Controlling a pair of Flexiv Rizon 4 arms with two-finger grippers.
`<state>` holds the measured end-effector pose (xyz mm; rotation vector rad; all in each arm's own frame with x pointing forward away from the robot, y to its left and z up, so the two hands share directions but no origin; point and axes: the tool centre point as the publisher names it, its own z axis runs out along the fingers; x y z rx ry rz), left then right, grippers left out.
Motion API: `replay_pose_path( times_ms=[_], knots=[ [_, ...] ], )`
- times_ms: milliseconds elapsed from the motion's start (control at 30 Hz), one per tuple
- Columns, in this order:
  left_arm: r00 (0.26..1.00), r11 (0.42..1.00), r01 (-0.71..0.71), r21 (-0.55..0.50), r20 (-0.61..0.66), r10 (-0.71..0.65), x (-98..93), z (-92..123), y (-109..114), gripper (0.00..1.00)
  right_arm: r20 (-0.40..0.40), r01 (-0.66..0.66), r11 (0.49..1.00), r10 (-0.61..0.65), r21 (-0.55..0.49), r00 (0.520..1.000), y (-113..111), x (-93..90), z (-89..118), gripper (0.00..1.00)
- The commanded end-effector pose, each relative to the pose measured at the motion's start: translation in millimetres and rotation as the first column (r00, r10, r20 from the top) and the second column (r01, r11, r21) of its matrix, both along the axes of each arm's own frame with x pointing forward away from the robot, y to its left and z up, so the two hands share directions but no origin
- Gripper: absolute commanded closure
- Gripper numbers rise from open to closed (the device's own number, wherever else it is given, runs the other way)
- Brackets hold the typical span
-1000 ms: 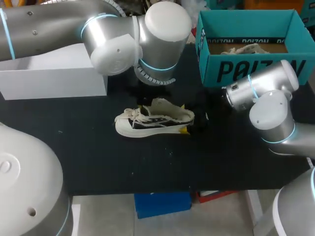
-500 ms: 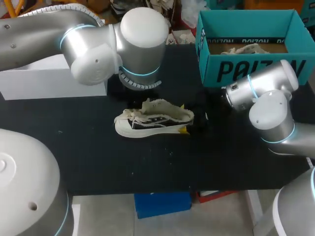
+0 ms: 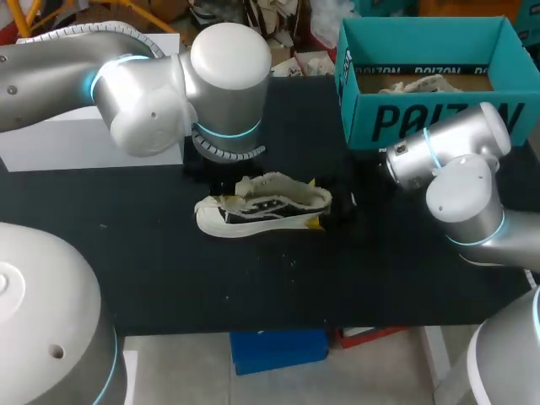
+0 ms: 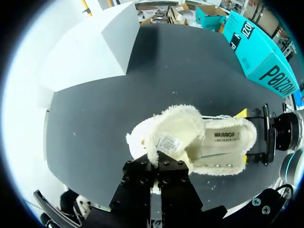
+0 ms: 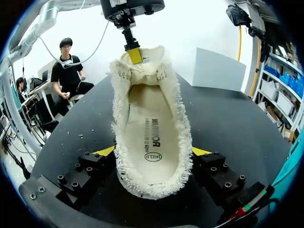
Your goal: Take the shoe out of the shoebox, open the shoe tongue, remove and reinsert the insole, then place the shoe into the shoebox
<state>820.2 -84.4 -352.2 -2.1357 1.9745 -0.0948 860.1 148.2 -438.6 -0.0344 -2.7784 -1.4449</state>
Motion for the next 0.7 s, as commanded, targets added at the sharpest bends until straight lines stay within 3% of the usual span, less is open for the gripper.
replay_pose_path(
  times_ms=[33,300,333,367,400,533,700],
  knots=[
    [1.0,1.0,-0.009,0.011,-0.013,0.009,1.6,-7.8,3.7,1.0,-0.001,0.002,1.0,-0.002,-0.001,1.0,-0.7,0.9,-3.7,1.0],
    [0.999,1.0,-0.008,0.027,-0.03,0.009,1.9,-13.8,5.6,0.99,-0.001,0.002,1.0,-0.002,-0.001,1.0,-0.7,0.9,-3.7,1.0],
    [1.0,1.0,-0.005,0.029,-0.031,0.006,2.0,-13.8,5.6,0.83,-0.001,0.002,1.0,-0.002,-0.001,1.0,-0.7,0.9,-3.7,1.0],
    [0.999,1.0,0.001,0.03,-0.032,0.0,2.4,-13.7,5.5,0.34,-0.001,0.002,1.0,-0.002,-0.001,1.0,-0.7,0.9,-3.7,1.0],
    [1.0,0.999,0.008,0.031,-0.03,-0.007,3.3,-13.1,5.2,0.0,-0.001,0.002,1.0,-0.002,-0.001,1.0,-0.7,0.9,-3.7,1.0],
    [0.998,0.998,0.063,0.021,-0.018,-0.062,10.2,-8.4,3.9,0.0,-0.001,0.002,1.0,-0.002,-0.001,1.0,-0.7,0.9,-3.7,1.0],
    [0.972,0.971,0.235,-0.042,0.035,-0.233,17.3,10.6,-1.6,0.0,-0.001,0.002,1.0,-0.002,-0.001,1.0,-0.7,0.9,-3.7,1.0]
  ],
)
